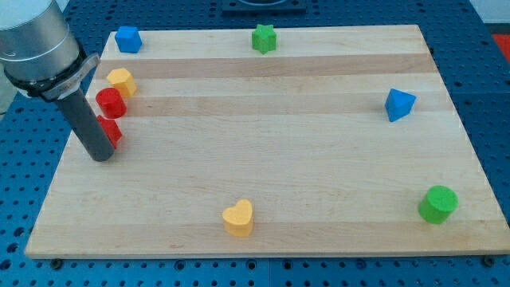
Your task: Move the yellow heart below to the red star
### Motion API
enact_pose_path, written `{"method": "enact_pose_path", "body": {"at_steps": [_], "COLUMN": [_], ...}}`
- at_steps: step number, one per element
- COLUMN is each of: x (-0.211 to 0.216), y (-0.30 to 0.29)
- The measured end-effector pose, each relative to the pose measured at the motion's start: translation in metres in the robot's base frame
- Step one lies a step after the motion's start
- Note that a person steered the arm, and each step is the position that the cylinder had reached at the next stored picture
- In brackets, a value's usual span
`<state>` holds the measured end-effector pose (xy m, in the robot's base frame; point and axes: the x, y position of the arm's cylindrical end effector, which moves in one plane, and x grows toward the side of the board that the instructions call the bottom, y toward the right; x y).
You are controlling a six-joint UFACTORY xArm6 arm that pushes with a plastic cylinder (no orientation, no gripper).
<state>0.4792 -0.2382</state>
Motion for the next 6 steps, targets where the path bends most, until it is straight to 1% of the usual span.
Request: {"method": "enact_pose_path", "body": {"at_steps": [1, 2, 3, 4, 5, 6], "x": [-0.008, -0.005, 0.015, 0.010, 0.010, 0.031], "y": [0.002, 0.002, 0.039, 0.103, 0.189, 0.251]}}
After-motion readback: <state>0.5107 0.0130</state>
